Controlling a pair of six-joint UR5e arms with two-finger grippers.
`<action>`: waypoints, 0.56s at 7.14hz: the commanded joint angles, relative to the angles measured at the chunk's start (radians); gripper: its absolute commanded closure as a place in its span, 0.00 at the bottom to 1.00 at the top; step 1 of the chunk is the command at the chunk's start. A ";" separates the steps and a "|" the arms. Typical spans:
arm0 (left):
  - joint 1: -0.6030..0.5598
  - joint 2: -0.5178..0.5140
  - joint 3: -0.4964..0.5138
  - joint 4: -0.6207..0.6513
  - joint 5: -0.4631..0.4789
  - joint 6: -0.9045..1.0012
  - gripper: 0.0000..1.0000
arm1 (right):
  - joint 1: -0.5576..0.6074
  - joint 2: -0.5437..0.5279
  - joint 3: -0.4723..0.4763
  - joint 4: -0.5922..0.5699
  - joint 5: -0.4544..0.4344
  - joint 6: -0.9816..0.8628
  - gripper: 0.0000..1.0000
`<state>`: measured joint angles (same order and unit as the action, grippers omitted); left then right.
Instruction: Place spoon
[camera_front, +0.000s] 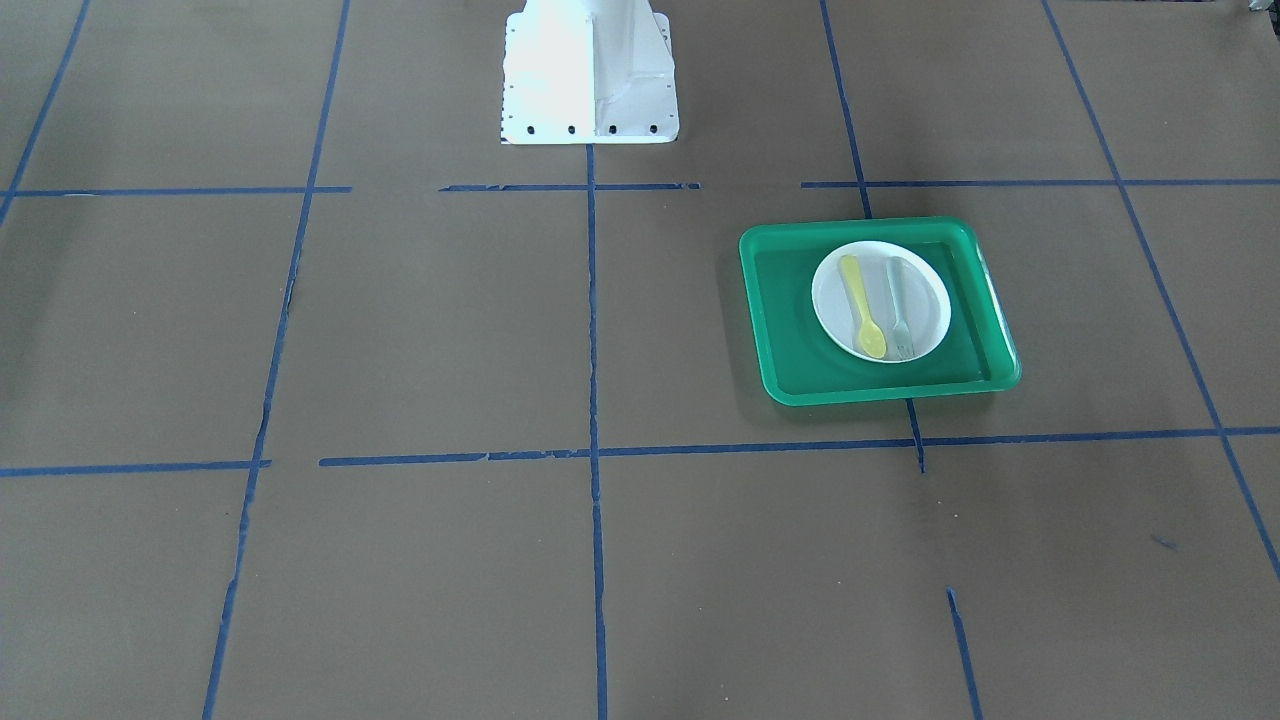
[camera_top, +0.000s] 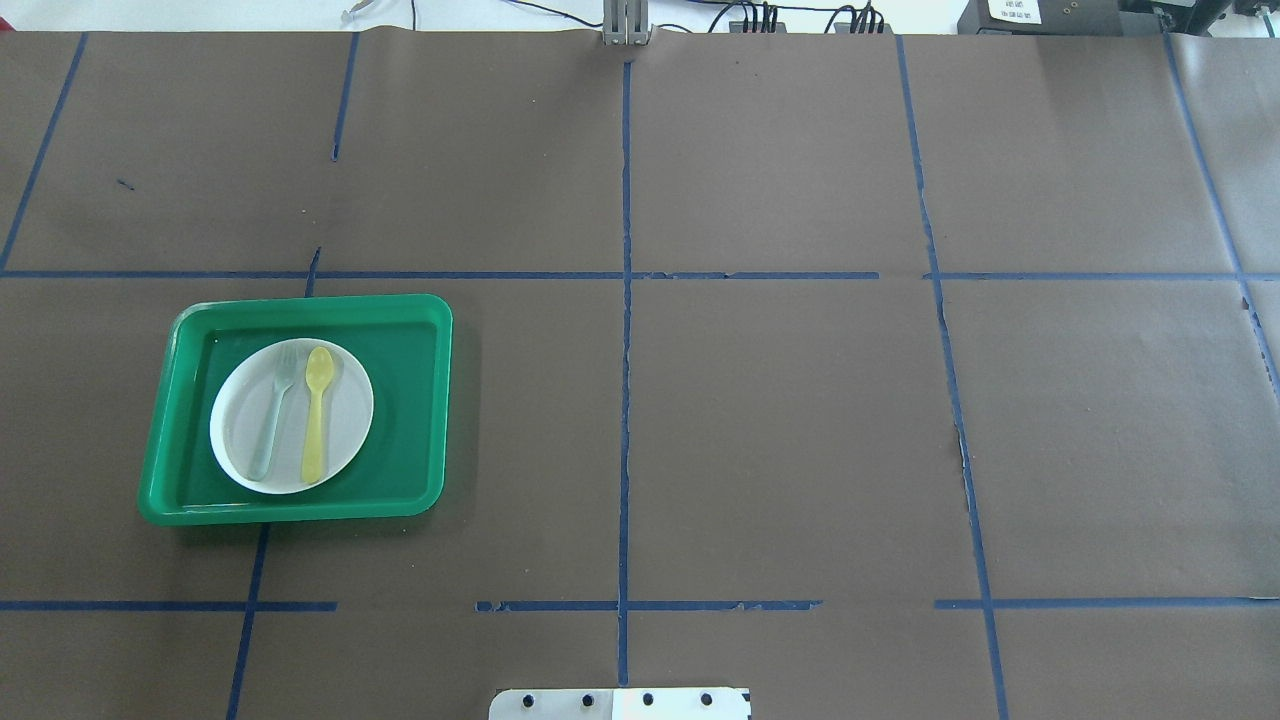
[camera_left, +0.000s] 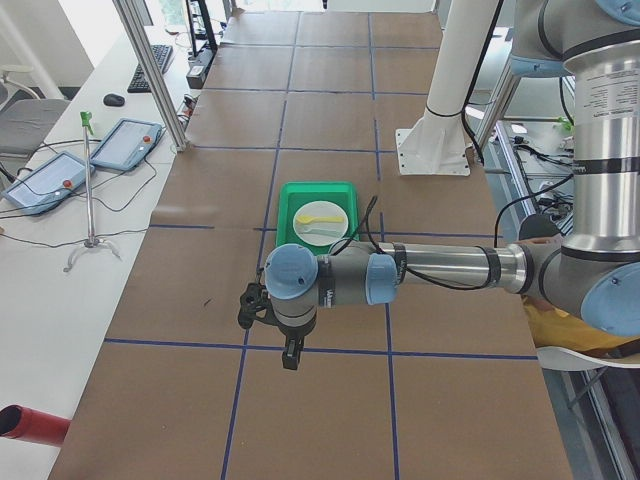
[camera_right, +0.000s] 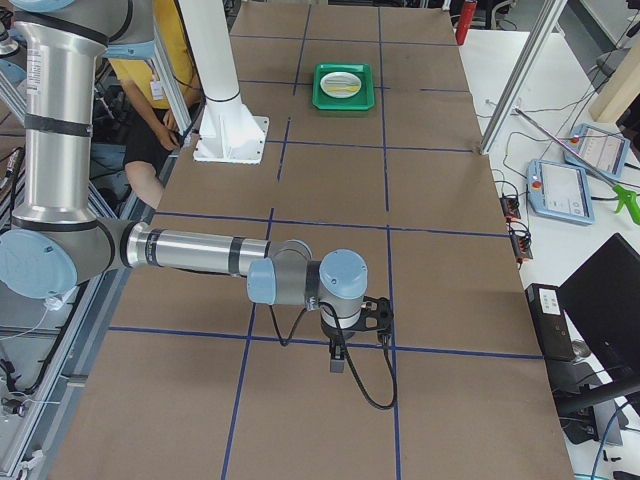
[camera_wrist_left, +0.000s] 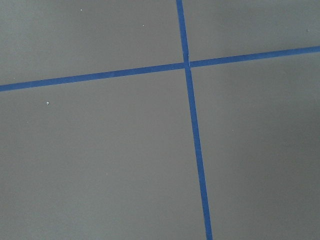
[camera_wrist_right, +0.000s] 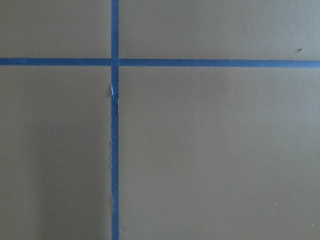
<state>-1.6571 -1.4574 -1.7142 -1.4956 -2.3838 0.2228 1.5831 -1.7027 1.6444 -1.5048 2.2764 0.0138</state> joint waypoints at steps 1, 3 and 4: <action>0.000 -0.004 -0.007 0.000 -0.006 -0.003 0.00 | 0.000 0.000 0.000 0.001 0.000 0.000 0.00; 0.022 -0.026 -0.019 -0.175 -0.011 -0.009 0.00 | 0.000 0.000 0.000 0.001 0.000 -0.002 0.00; 0.072 -0.029 -0.040 -0.199 -0.011 -0.180 0.00 | 0.000 0.000 0.000 0.000 0.000 0.000 0.00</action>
<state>-1.6291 -1.4796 -1.7366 -1.6277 -2.3944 0.1734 1.5830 -1.7027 1.6444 -1.5041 2.2764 0.0132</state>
